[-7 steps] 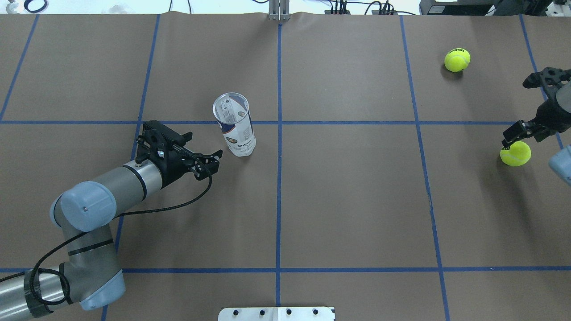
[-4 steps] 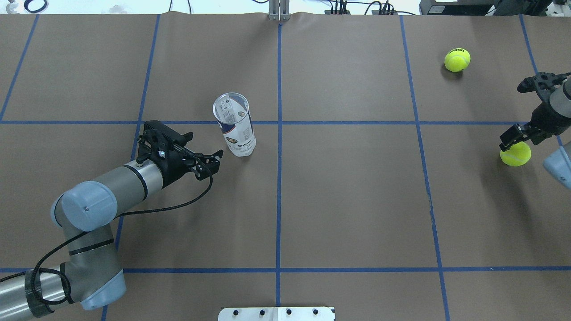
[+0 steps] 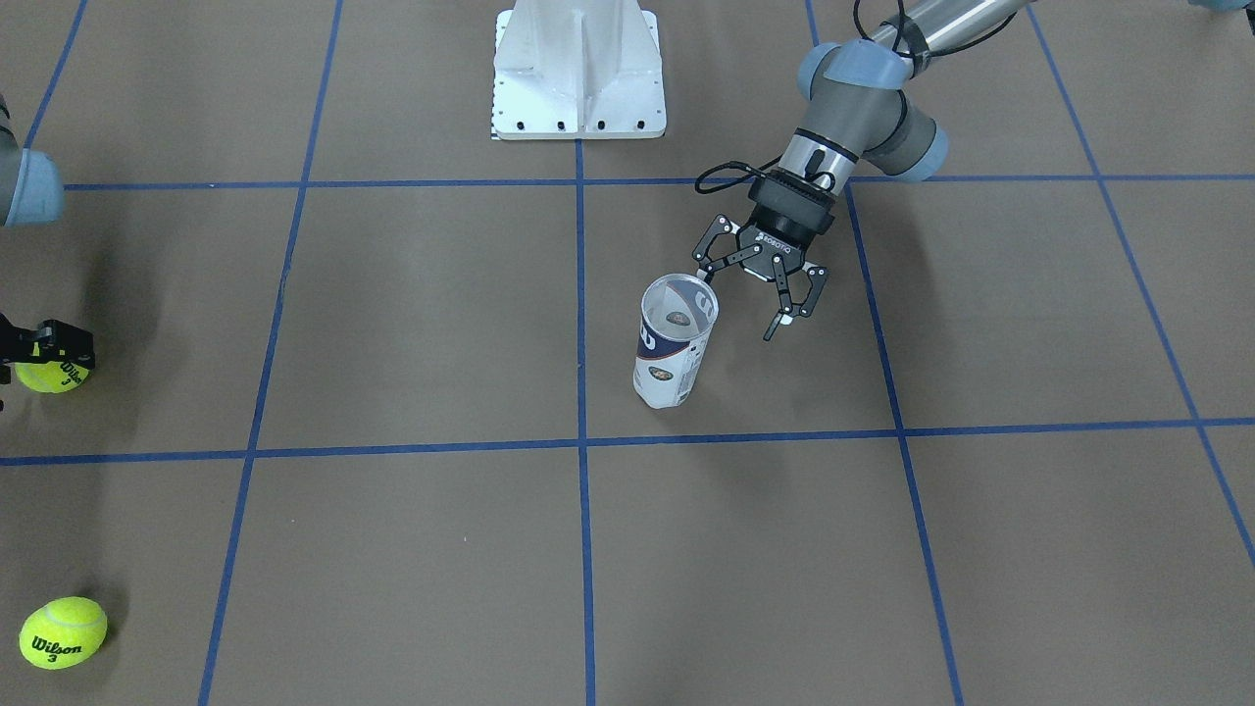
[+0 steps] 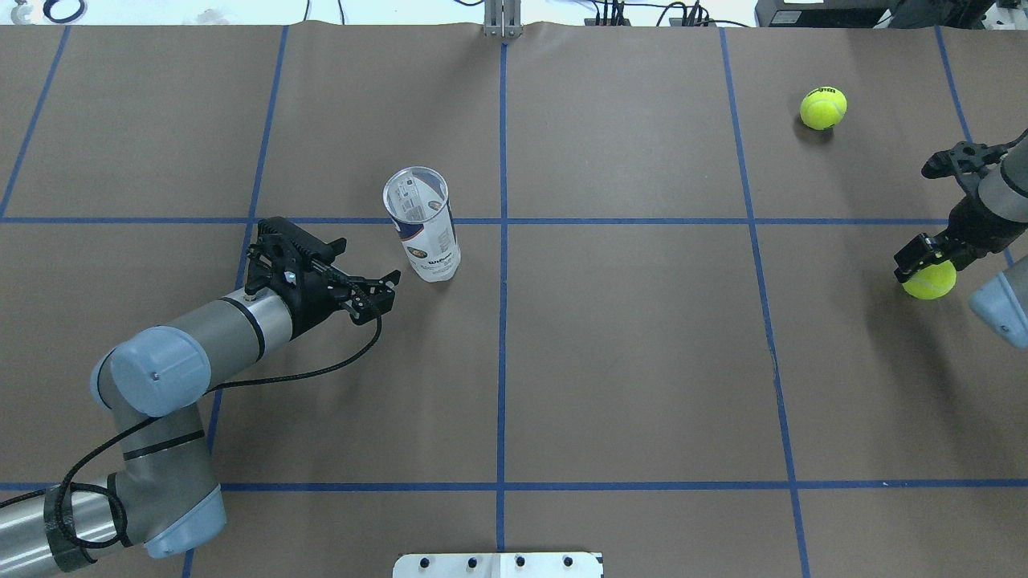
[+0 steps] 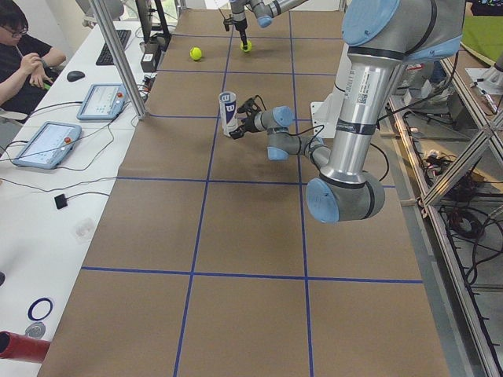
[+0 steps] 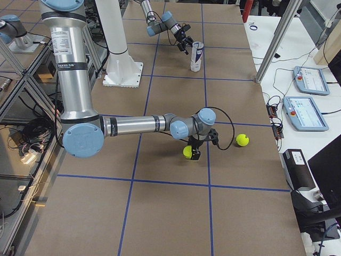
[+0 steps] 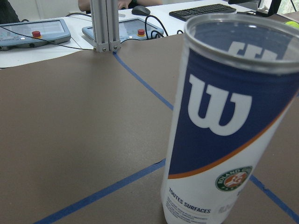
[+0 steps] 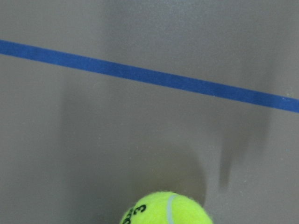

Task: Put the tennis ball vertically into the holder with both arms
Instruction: 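Grip the can with the left gripper while the right descends onto a ball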

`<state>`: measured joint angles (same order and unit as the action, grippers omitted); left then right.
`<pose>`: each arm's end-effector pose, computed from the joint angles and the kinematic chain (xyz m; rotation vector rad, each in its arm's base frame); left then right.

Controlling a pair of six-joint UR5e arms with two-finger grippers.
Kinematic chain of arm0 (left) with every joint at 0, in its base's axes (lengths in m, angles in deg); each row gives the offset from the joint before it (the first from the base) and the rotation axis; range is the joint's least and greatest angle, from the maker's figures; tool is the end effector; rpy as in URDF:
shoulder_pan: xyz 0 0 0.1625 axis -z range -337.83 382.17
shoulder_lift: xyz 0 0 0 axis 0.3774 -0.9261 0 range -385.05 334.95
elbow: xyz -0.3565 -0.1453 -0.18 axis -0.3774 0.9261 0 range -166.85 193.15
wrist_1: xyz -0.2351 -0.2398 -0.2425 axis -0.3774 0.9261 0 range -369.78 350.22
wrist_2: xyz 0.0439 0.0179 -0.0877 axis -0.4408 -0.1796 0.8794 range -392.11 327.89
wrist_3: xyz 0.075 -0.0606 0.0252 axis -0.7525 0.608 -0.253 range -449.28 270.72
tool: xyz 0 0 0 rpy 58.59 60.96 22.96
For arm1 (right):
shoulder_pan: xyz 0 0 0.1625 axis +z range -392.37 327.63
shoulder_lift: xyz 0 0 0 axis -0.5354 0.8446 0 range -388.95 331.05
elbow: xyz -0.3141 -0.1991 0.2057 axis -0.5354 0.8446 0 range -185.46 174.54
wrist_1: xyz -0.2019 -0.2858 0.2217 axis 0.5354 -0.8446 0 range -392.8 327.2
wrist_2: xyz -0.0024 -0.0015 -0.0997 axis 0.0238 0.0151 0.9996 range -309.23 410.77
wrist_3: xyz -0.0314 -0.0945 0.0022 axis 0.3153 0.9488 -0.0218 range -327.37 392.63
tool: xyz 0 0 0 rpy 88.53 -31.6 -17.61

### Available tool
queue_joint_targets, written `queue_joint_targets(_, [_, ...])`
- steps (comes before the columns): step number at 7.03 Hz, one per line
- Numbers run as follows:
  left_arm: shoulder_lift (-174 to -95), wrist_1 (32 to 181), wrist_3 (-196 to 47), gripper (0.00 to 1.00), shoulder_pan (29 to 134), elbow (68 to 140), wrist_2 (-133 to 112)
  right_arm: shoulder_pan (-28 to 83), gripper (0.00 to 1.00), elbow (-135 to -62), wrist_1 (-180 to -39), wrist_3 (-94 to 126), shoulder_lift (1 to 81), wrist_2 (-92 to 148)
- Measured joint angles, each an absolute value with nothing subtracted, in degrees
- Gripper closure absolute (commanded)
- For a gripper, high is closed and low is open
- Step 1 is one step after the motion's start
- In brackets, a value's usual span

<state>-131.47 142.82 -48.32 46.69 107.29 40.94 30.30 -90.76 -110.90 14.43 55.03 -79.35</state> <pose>0.4728 -0.3942 0.3448 1.0544 1.0070 0.1348 -0.1917 -0.5214 0.6276 -0.0659 -0.7297 -0.2329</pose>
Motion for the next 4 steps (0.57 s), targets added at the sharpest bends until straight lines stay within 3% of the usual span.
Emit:
queue_joint_targets(2, [-131.57, 142.88, -48.32, 0.01, 46.69, 106.9, 40.83, 30.29, 0.82, -90.72, -110.99, 14.45, 55.17, -79.6])
queue_joint_targets(3, [-131.73, 142.91, -48.32, 0.01, 46.69, 106.84, 40.79, 30.3, 1.0, -90.77, -110.95, 14.49, 55.32, -79.81])
queue_joint_targets(4, [-131.85, 142.95, -48.32, 0.01, 46.69, 106.87, 40.78, 30.33, 1.0, -91.03, -110.83, 14.49, 55.52, -80.09])
